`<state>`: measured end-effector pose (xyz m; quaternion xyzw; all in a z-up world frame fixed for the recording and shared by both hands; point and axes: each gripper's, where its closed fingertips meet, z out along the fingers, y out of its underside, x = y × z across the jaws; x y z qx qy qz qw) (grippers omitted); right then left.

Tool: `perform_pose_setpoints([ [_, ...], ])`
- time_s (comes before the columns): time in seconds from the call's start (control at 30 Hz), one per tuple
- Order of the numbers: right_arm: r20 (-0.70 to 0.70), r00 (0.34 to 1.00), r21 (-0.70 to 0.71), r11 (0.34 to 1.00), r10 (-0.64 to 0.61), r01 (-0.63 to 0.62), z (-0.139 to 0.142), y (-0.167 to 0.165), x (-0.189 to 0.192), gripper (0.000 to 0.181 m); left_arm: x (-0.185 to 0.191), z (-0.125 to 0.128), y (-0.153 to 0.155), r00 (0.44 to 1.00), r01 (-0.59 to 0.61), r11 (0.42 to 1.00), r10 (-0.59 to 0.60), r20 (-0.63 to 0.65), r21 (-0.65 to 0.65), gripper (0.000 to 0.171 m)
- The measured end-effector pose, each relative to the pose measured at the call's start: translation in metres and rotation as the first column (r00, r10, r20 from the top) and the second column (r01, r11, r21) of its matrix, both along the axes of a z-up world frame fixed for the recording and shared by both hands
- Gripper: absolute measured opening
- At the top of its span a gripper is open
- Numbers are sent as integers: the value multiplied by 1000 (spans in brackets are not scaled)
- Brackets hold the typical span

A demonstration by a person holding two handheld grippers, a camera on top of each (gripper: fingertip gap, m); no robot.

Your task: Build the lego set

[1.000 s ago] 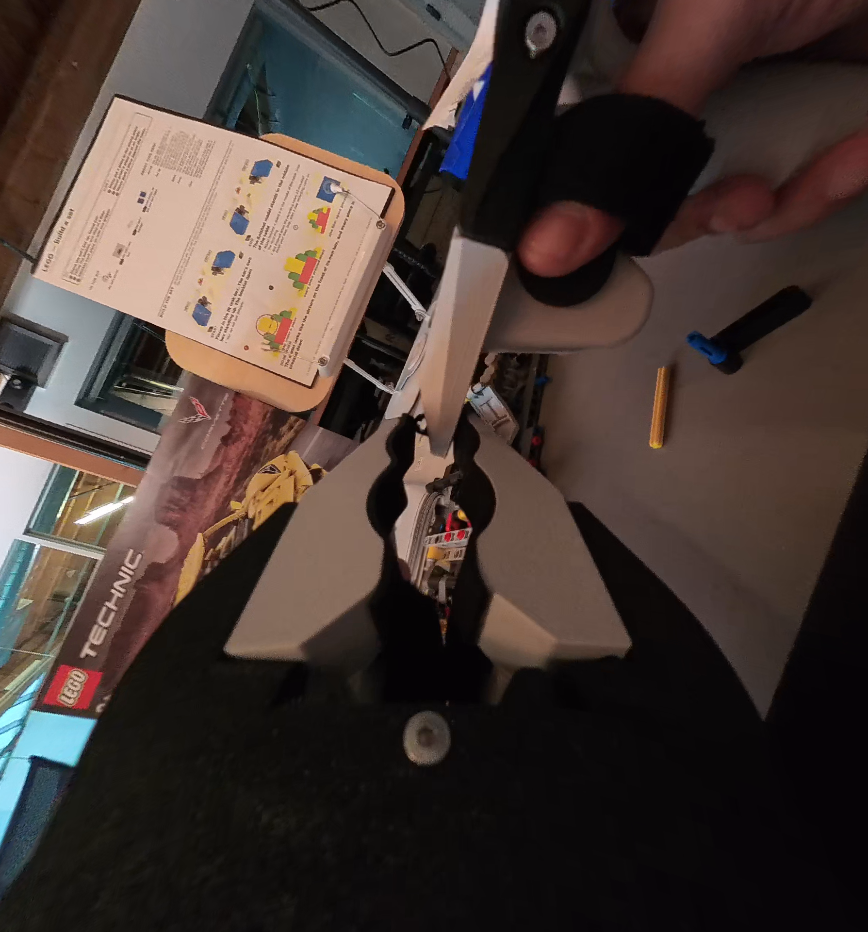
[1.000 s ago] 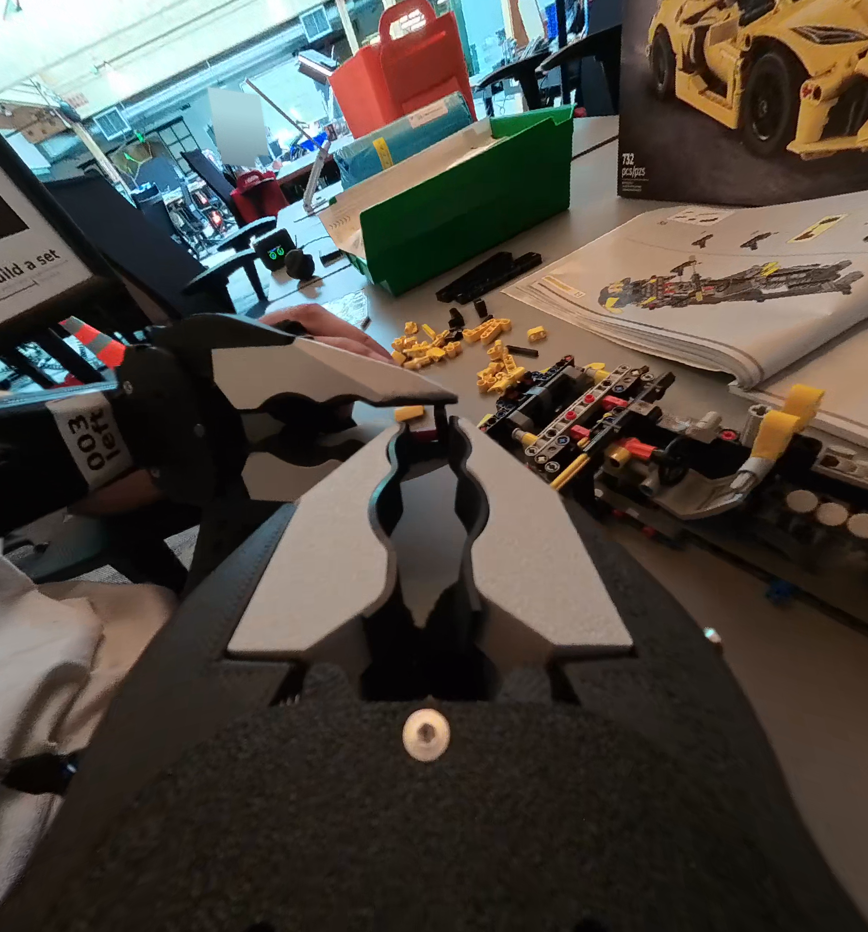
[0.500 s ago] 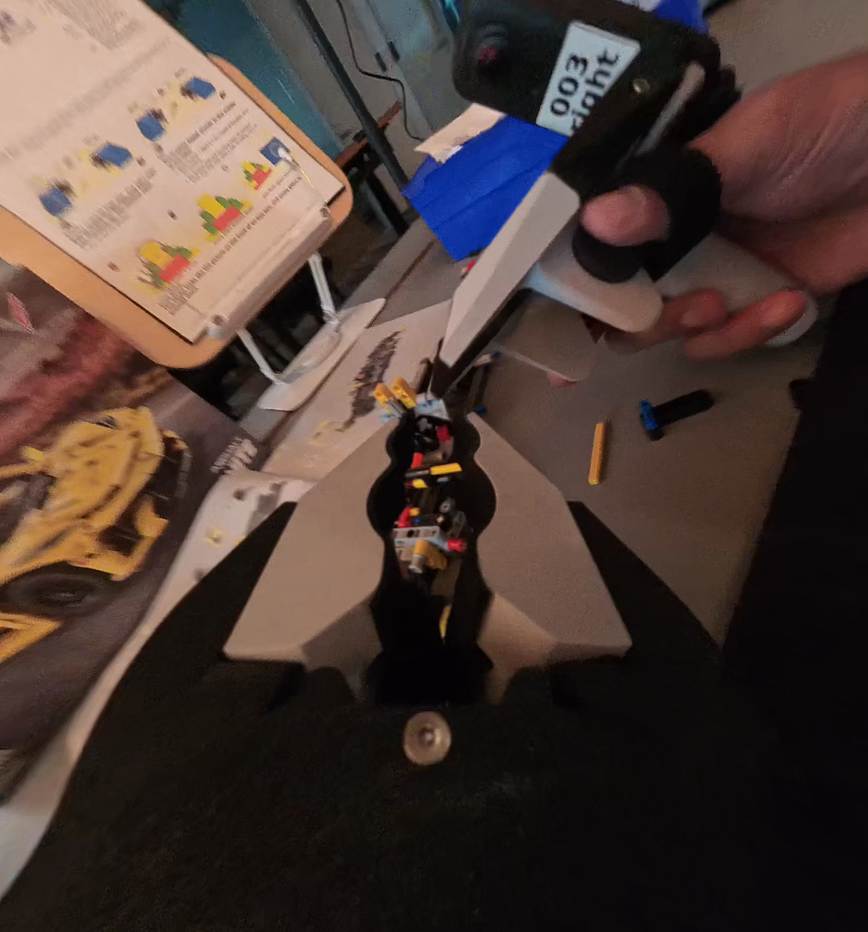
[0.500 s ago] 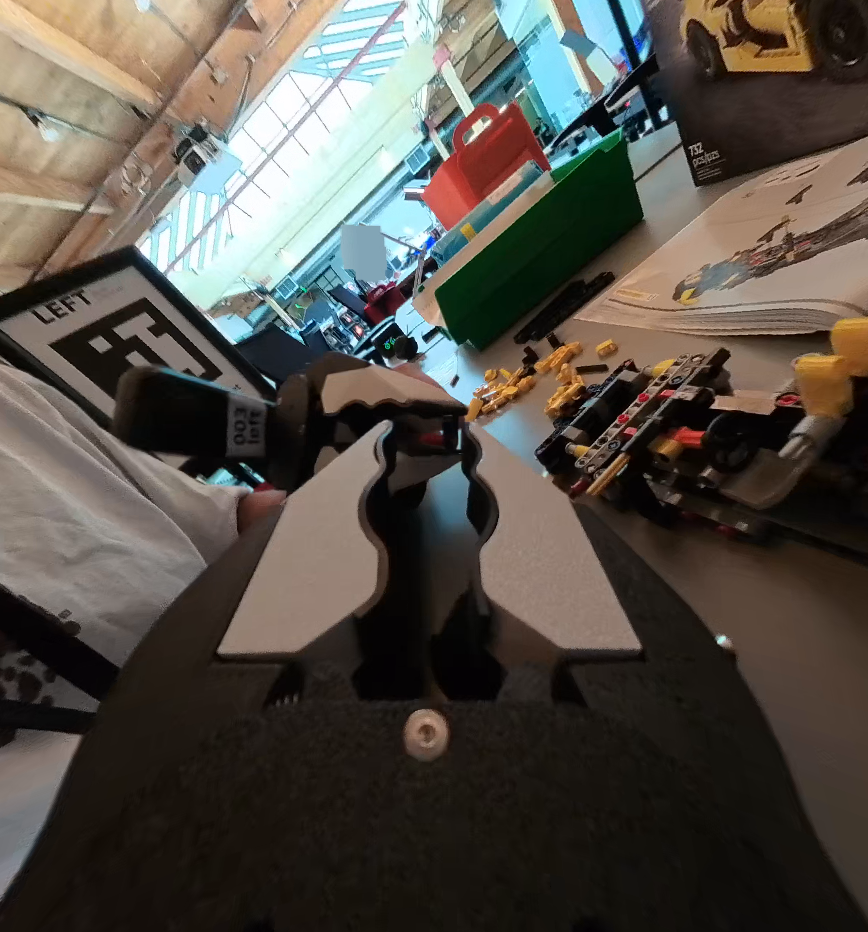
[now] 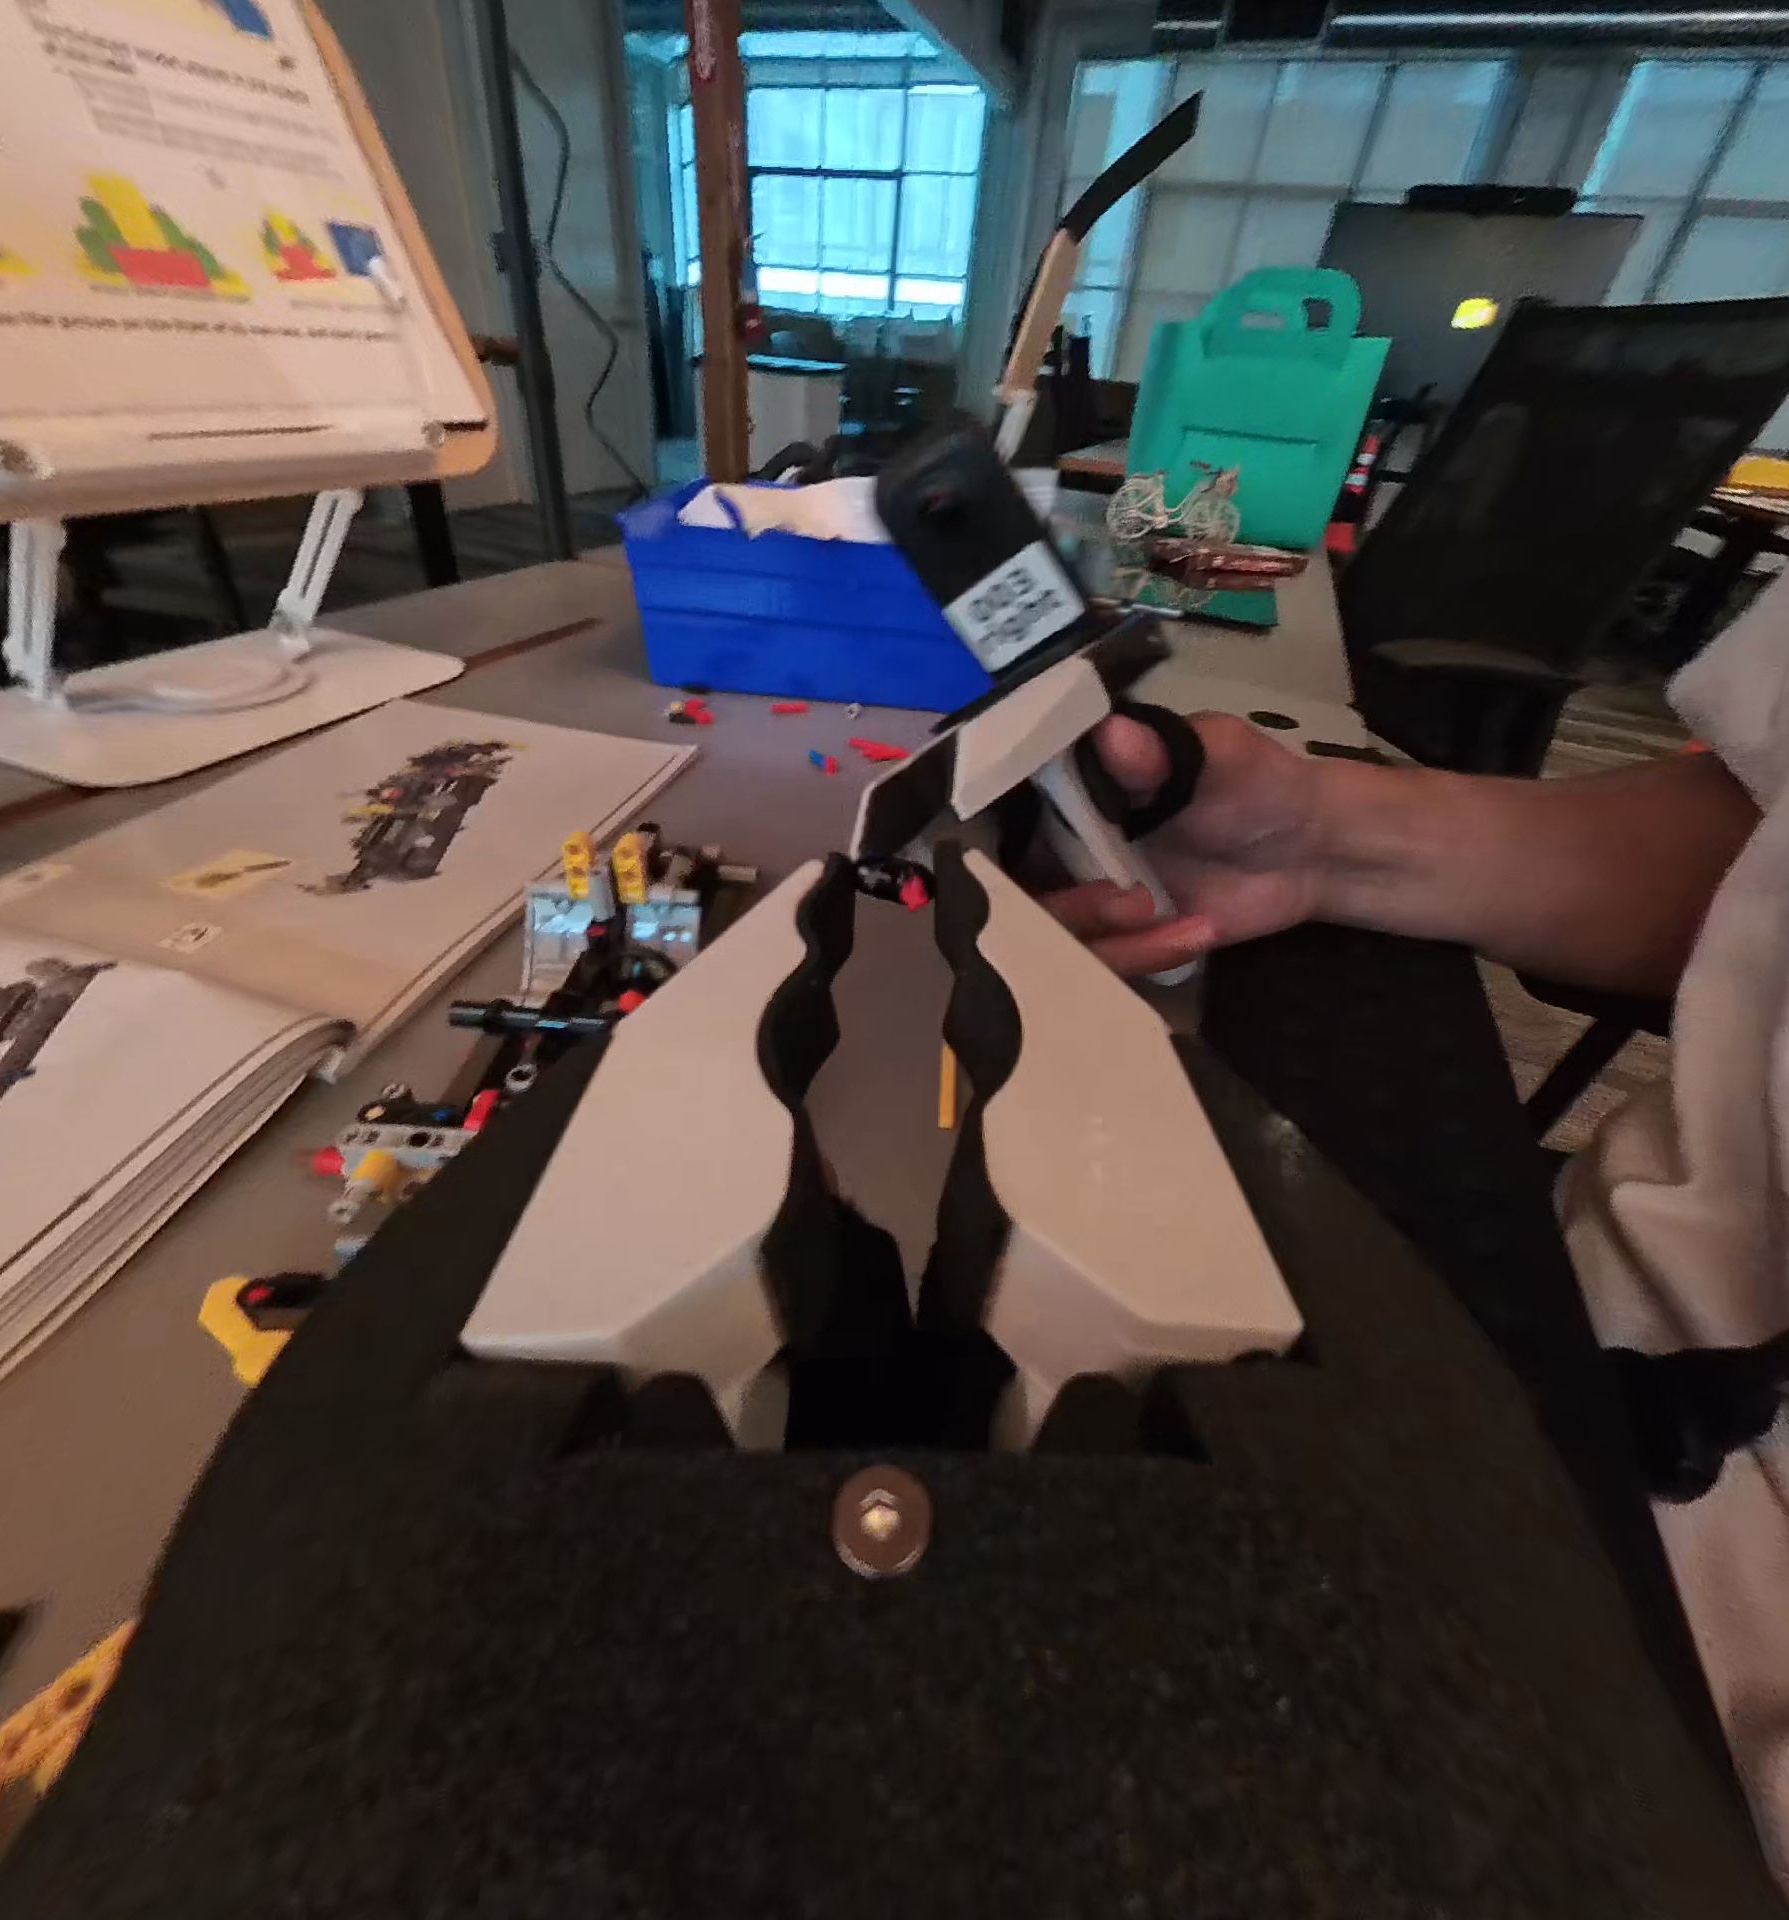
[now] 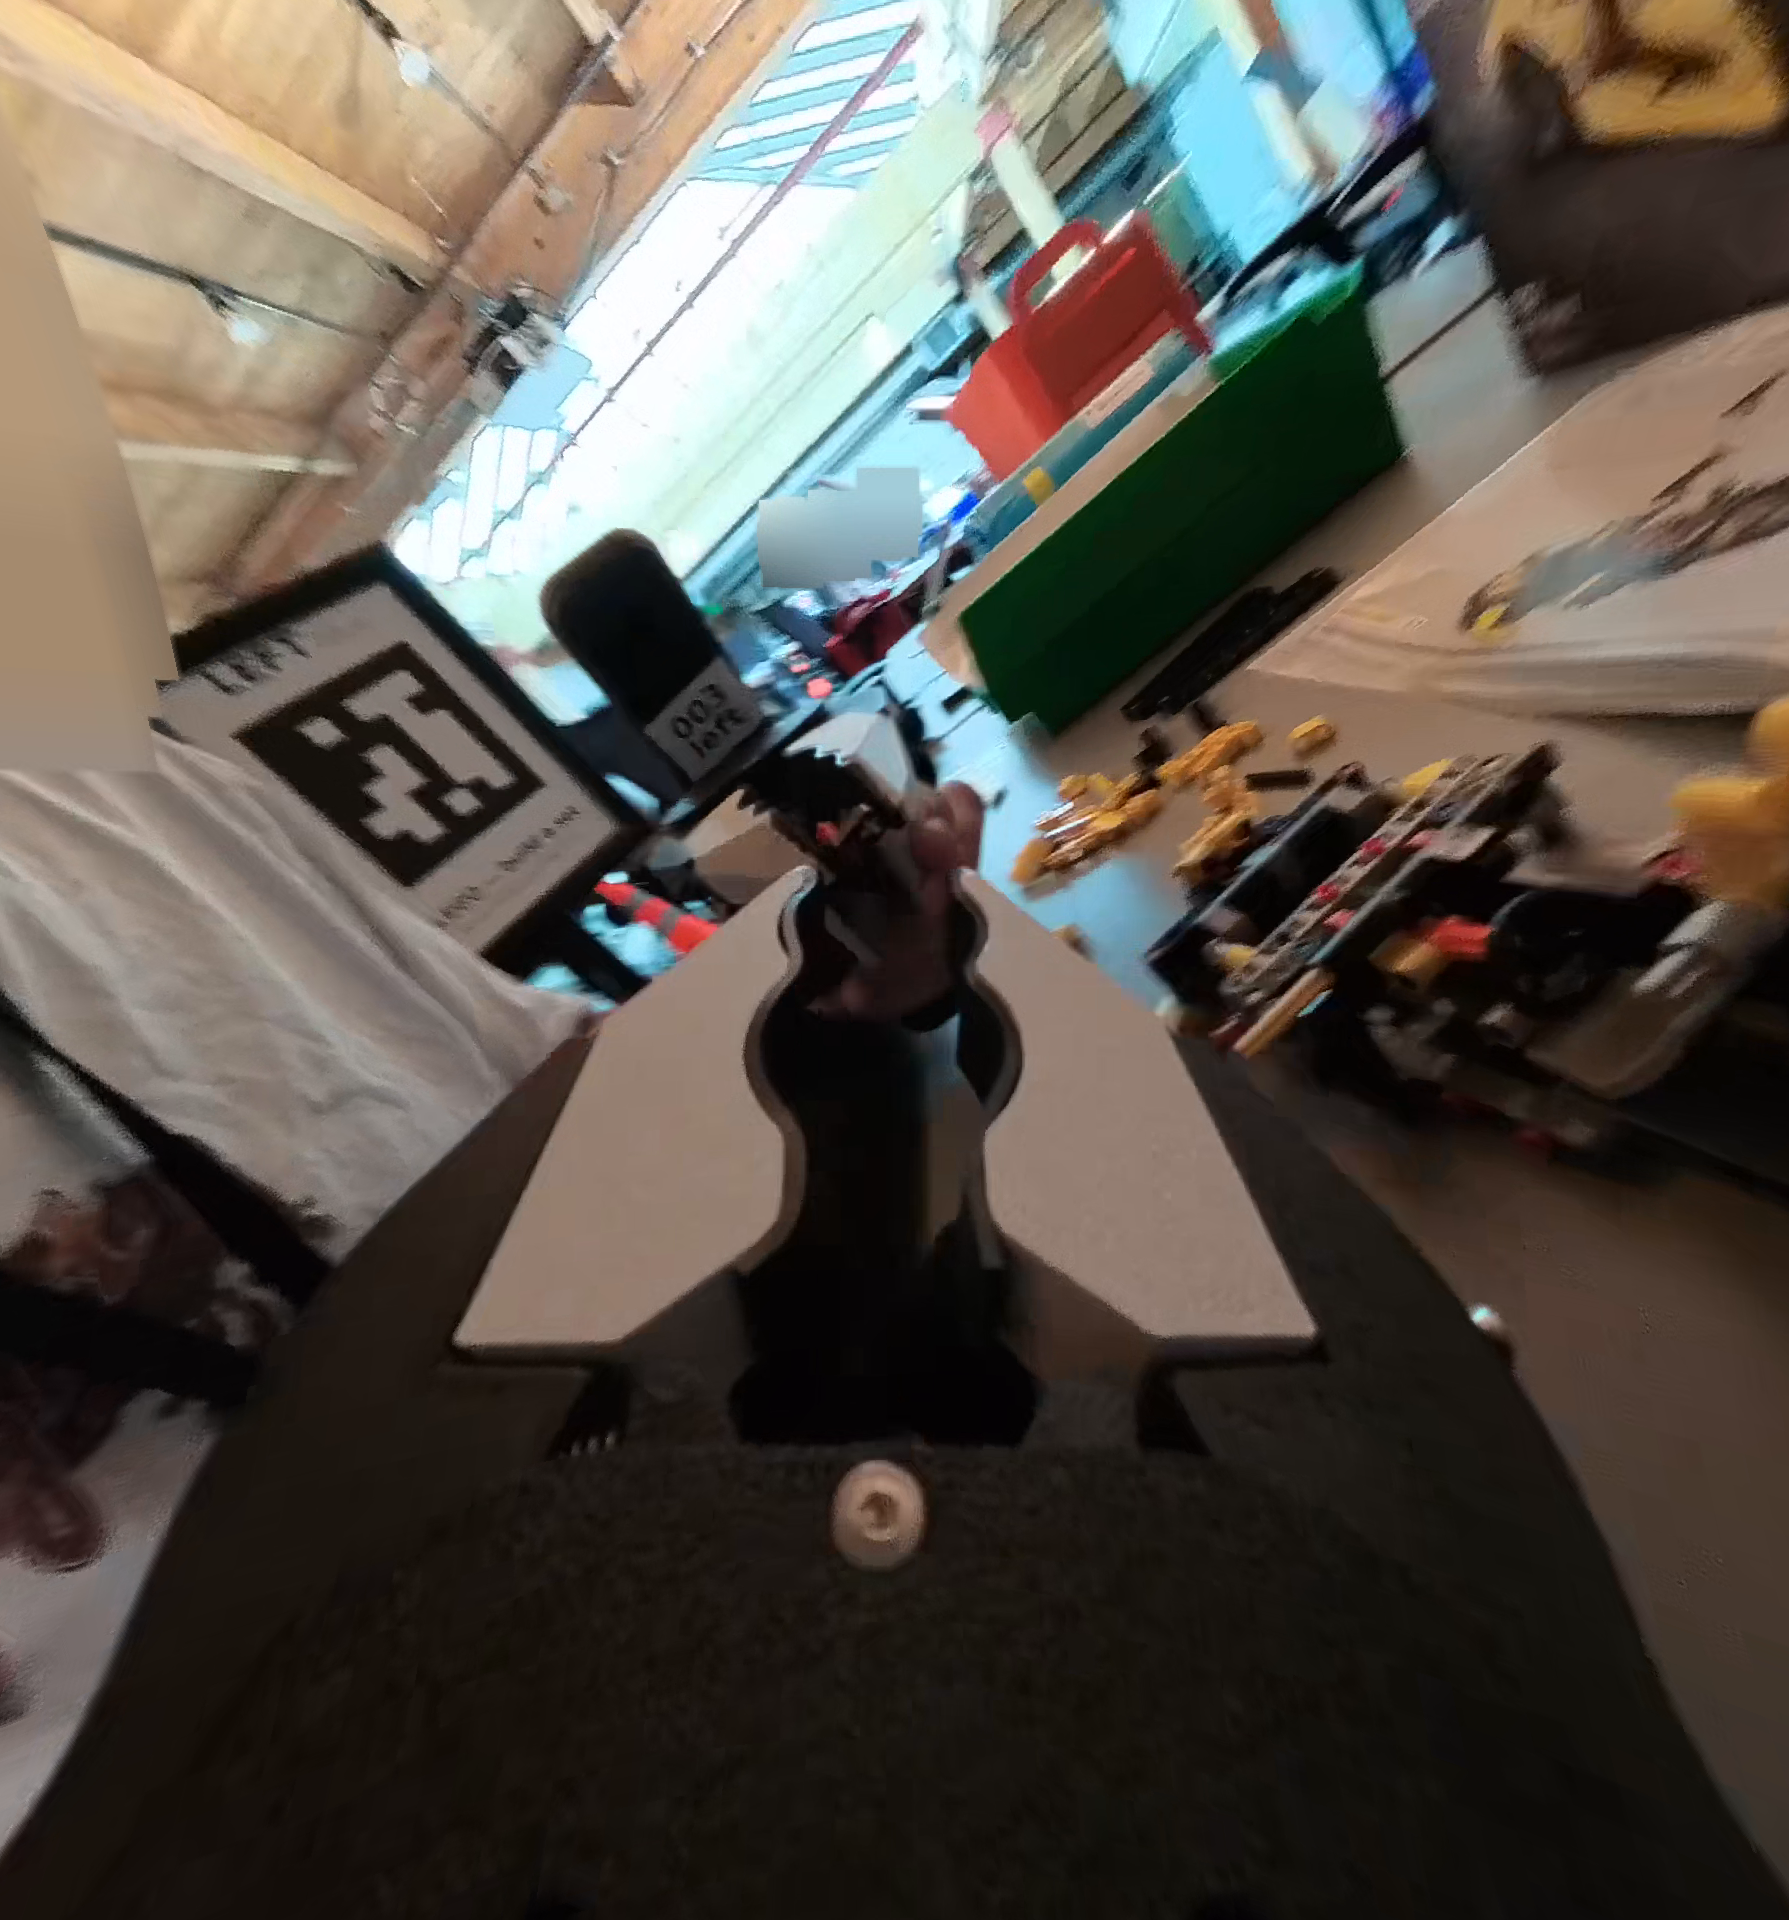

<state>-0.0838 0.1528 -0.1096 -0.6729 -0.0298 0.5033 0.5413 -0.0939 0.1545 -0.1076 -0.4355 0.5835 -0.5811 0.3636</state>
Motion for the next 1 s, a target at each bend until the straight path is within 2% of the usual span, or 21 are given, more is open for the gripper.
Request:
perform_pose_setpoints([
  [0.1, -149, 978, -51, 986, 148, -157, 3, -9, -12, 21, -5, 8, -12, 996, 41, 997, -46, 72, 59, 13],
  [0.2, -306, 911, -51, 951, 276, -305, 12, -19, -24, 29, -11, 11, -25, 989, 103, 992, -110, 97, 75, 12],
  [0.3, -328, 882, -29, 930, 338, -368, 16, -27, -32, 24, -16, 11, -36, 979, 182, 982, -186, 84, 49, 12],
  [0.6, -322, 874, -64, 913, 363, -403, 9, -32, -41, 22, -22, 6, -52, 963, 262, 964, -265, 52, 46, 13],
  [1.0, -328, 856, -47, 898, 400, -438, 12, -38, -45, 10, -22, 7, -51, 964, 252, 966, -256, 66, 60, 12],
])
